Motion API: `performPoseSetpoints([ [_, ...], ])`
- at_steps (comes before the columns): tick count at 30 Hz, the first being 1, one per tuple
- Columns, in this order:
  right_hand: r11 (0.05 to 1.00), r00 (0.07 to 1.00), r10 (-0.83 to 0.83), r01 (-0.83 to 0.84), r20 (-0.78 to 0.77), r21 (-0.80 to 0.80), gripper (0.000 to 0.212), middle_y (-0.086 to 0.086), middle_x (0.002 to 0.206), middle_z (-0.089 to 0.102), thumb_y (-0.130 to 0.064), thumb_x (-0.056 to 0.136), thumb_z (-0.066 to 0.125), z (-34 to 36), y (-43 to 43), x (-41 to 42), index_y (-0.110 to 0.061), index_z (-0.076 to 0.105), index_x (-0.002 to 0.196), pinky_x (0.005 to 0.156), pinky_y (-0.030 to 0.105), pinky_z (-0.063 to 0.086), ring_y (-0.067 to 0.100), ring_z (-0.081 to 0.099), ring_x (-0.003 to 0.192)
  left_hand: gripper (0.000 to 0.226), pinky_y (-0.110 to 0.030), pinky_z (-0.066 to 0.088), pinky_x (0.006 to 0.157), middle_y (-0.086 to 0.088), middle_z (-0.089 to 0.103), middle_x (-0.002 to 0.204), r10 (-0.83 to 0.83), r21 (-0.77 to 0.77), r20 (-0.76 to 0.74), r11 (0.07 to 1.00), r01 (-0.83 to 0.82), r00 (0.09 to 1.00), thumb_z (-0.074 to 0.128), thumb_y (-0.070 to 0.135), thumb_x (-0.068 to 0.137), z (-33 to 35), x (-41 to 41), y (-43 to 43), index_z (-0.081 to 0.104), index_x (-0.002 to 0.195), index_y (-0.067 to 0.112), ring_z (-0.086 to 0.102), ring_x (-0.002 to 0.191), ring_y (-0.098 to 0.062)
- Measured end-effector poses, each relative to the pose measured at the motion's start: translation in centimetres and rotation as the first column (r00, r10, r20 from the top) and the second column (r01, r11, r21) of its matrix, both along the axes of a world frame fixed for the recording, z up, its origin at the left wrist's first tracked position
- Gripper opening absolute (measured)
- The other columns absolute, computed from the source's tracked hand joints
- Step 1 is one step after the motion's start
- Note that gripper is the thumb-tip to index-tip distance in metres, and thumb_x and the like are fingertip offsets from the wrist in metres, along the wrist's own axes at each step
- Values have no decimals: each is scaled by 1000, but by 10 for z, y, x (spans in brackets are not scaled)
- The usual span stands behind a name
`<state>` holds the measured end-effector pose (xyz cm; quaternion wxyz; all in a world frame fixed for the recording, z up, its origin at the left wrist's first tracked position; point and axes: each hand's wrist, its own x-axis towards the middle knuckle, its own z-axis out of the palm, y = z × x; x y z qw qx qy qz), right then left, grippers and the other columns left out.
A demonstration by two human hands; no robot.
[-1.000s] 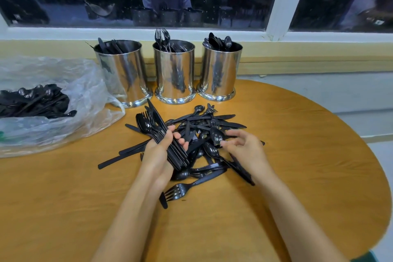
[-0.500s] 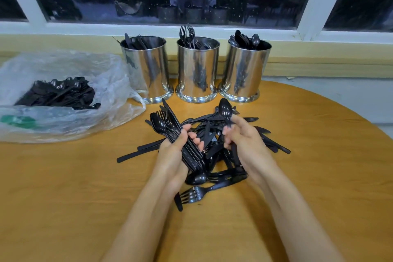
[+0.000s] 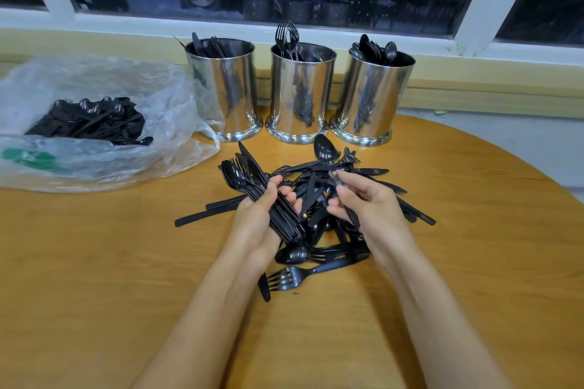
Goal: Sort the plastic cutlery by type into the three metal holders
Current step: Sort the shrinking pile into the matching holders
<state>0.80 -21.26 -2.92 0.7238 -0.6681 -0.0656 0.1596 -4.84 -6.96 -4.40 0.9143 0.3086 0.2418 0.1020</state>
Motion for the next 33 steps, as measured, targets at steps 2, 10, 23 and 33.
performPoseSetpoints([
  [2,993,998,-50,55,44,-108,12,1,76,66,-11,90,68,0,-2,0,-14,73,100,48,17,46,8,56,54,24,-33,56,84,-4,59,79,-5,-1,5,1000,5,1000,47,12,102,0,0,0,59,121,3,60,71,-13],
  [10,991,1000,-16,13,21,130,23,-1,75,62,-1,97,53,-5,14,-12,-11,69,110,70,20,55,7,65,71,19,-29,60,75,-3,61,80,-25,88,30,996,22,999,58,20,95,-5,2,-3,62,102,3,64,72,-11],
  [23,994,951,-81,98,299,-43,7,0,79,72,-14,80,78,-13,30,-27,-15,72,84,72,23,55,15,66,74,58,-35,60,79,-9,74,93,-48,150,37,988,42,998,64,42,79,0,-2,-3,56,118,-1,73,92,-21],
  [33,949,851,163,4,499,-316,9,-25,75,66,-25,78,77,-19,28,-24,-34,75,81,68,12,38,1,49,74,14,-32,54,76,-3,60,80,-9,67,63,998,5,998,53,8,99,-2,1,1,60,111,9,59,71,-11],
])
